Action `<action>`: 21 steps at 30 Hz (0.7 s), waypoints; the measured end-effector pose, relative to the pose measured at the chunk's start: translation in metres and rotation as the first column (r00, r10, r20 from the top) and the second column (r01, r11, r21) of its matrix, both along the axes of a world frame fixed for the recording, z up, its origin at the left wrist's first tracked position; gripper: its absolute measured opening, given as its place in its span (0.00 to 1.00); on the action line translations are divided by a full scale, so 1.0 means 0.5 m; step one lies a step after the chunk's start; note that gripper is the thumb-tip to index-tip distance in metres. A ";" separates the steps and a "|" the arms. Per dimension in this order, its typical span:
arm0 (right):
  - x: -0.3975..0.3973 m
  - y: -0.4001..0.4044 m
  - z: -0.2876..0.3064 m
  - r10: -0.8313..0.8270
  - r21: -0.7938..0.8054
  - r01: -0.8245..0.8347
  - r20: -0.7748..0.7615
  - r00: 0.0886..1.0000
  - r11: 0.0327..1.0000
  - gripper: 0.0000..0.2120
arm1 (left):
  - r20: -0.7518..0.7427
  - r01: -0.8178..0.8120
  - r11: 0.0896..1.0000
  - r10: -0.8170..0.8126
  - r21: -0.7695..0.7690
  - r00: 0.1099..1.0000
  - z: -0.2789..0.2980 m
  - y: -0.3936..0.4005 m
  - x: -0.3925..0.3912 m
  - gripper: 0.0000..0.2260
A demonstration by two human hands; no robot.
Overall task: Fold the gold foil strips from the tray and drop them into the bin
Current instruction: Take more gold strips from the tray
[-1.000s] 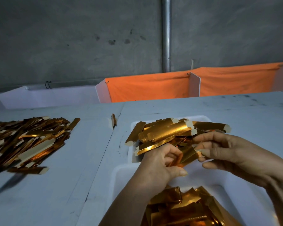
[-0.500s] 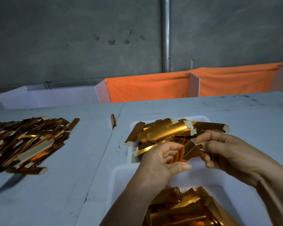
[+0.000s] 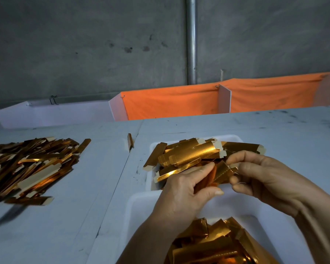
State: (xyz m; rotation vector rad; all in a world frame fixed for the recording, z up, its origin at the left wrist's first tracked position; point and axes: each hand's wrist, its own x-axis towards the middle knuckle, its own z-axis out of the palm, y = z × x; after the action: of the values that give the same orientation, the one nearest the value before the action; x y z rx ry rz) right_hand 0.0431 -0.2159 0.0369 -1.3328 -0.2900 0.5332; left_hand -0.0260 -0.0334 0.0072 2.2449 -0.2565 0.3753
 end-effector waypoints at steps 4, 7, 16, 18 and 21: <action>-0.002 0.002 -0.002 0.024 -0.055 -0.020 0.074 0.997 0.998 0.09 | 0.002 -0.049 0.999 0.049 0.000 0.999 0.001 -0.004 -0.005 0.20; -0.002 -0.003 0.000 0.066 -0.046 -0.061 0.115 0.991 0.997 0.08 | -0.058 -0.063 0.994 0.058 -0.094 0.997 0.002 0.002 -0.003 0.18; -0.011 0.001 -0.001 0.144 -0.135 -0.109 0.290 0.946 0.985 0.11 | -0.118 -0.032 0.987 0.013 -0.157 0.993 0.003 0.009 0.001 0.19; -0.011 0.004 -0.003 0.129 -0.140 -0.091 0.299 0.946 0.986 0.10 | -0.116 -0.028 0.988 0.010 -0.155 0.993 0.004 0.010 0.001 0.17; -0.012 0.005 -0.001 0.146 -0.117 -0.118 0.274 0.950 0.986 0.04 | -0.111 -0.011 0.986 -0.007 -0.168 0.994 0.007 0.012 0.000 0.16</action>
State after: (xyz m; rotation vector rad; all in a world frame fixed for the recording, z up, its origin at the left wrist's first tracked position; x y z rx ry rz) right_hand 0.0373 -0.2136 0.0366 -1.4952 -0.5979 0.4733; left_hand -0.0260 -0.0271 0.0107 2.0915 -0.1577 0.2617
